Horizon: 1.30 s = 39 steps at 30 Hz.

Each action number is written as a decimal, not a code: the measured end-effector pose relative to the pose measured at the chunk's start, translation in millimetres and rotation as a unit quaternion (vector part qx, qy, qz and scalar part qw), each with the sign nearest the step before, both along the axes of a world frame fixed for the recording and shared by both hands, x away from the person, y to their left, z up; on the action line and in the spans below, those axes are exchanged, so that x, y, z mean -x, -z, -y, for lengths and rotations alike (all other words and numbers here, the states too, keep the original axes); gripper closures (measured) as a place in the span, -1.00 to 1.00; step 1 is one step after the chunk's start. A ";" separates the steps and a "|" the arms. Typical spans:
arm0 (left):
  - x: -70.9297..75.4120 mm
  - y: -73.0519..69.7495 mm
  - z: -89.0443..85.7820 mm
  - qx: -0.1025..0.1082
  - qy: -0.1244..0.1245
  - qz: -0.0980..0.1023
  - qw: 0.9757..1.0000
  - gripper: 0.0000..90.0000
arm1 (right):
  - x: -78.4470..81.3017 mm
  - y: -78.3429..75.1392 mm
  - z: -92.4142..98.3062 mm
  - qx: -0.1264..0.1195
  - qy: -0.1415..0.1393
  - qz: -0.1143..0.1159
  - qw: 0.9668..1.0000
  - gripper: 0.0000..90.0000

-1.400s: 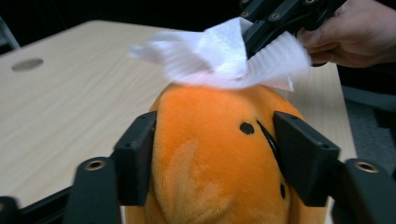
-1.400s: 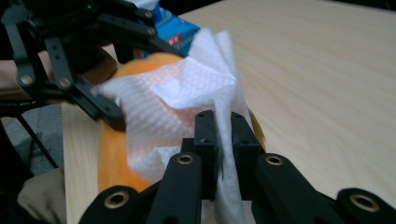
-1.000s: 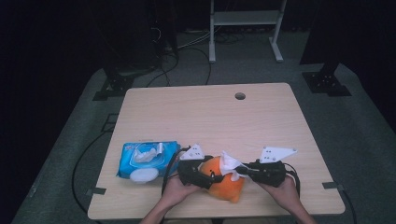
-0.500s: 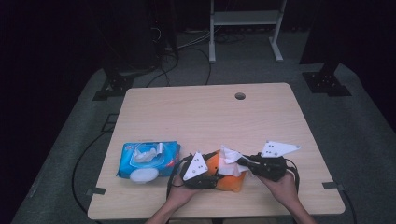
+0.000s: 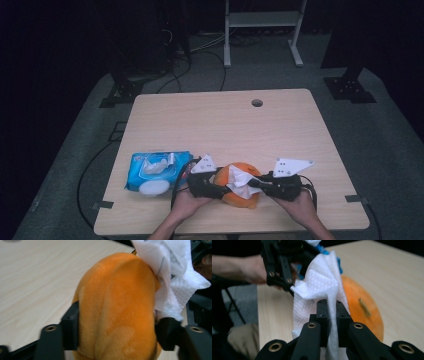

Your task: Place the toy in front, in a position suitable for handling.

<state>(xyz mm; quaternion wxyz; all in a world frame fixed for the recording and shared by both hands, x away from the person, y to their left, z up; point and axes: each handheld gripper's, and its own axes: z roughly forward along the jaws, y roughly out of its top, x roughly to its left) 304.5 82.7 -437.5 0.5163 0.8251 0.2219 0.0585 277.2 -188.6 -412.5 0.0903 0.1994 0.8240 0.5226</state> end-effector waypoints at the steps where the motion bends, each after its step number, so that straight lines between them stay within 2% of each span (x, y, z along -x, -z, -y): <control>1: 1.0 0.7 -0.3 0.011 -0.006 0.006 1.000 -0.17 | 0.1 -1.7 -0.5 -0.003 0.007 0.008 1.000 0.87; 2: 2.4 1.0 -0.3 0.022 -0.016 0.015 1.000 -0.13 | -0.7 -2.9 -0.5 -0.002 0.012 0.015 1.000 0.87; 3: 4.4 1.4 -0.4 0.034 -0.028 0.035 0.998 -0.10 | -1.7 -3.4 0.3 -0.002 0.018 0.018 1.000 0.87; 5: 5.8 2.5 0.5 0.049 -0.049 0.052 0.996 -0.08 | -5.0 -2.7 5.1 -0.006 0.034 0.016 0.999 0.86; 7: 6.4 7.6 4.7 0.047 -0.063 0.053 0.996 -0.10 | -11.2 1.1 13.2 -0.018 0.044 -0.002 0.999 0.85; 9: 8.2 12.2 8.8 0.046 -0.063 0.055 0.995 -0.15 | -18.1 8.4 19.3 -0.003 0.062 -0.020 0.998 0.85; 11: 9.3 10.7 8.6 0.042 -0.063 0.056 0.996 -0.19 | -21.3 11.2 24.2 -0.008 0.070 -0.028 0.997 0.85; 12: 9.2 11.4 7.4 0.044 -0.065 0.054 0.995 -0.25 | -21.0 9.1 27.6 -0.007 0.082 -0.027 0.996 0.85; 14: 9.0 12.5 3.5 0.038 -0.060 0.050 0.996 -0.30 | -20.7 7.4 31.7 -0.005 0.092 -0.020 0.996 0.86; 16: 8.0 11.1 1.5 0.029 -0.050 0.043 0.997 -0.42 | -22.9 8.9 36.3 -0.014 0.096 -0.036 0.995 0.86; 17: 7.8 9.6 1.6 0.019 -0.045 0.041 0.998 -0.47 | -23.3 9.9 36.3 -0.017 0.094 -0.043 0.995 0.86; 20: 8.1 5.6 3.3 -0.001 -0.040 0.042 0.998 -0.69 | -18.6 9.1 28.3 0.003 0.082 -0.028 0.996 0.86; 22: 7.5 2.0 3.7 -0.013 -0.035 0.046 0.998 -0.77 | -15.5 9.6 23.4 0.017 0.072 -0.020 0.997 0.86; 25: 6.3 -0.5 3.0 -0.020 -0.028 0.047 0.998 -0.75 | -10.9 10.1 20.0 0.035 0.064 -0.011 0.997 0.87; 27: 6.0 -3.0 1.9 -0.021 -0.018 0.046 0.999 -0.67 | -10.5 8.8 20.8 0.038 0.062 -0.010 0.997 0.87; 28: 7.7 -3.7 1.7 -0.028 -0.017 0.059 0.998 -0.46 | -10.2 7.9 21.0 0.043 0.062 -0.010 0.997 0.87; 29: 9.0 -3.5 1.3 -0.036 -0.013 0.067 0.997 -0.36 | -10.1 6.1 21.2 0.044 0.062 -0.009 0.997 0.87; 32: 12.2 -0.4 0.3 -0.033 0.002 0.069 0.997 -0.21 | -6.5 -5.7 23.6 0.016 0.062 0.014 0.998 0.88; 33: 13.2 -0.3 0.6 -0.036 0.009 0.074 0.997 -0.19 | -5.8 -11.5 23.6 0.000 0.064 0.025 0.998 0.87; 35: 15.7 -0.5 2.1 -0.039 0.019 0.080 0.996 -0.19 | -7.7 -15.7 22.3 -0.012 0.066 0.033 0.997 0.87; 38: 14.9 -1.7 2.4 -0.041 0.023 0.076 0.996 -0.29 | -14.4 -6.8 18.7 0.001 0.064 0.010 0.998 0.87; 39: 13.3 -3.1 3.1 -0.046 0.022 0.069 0.996 -0.42 | -15.6 -2.1 17.5 -0.001 0.057 -0.004 0.998 0.88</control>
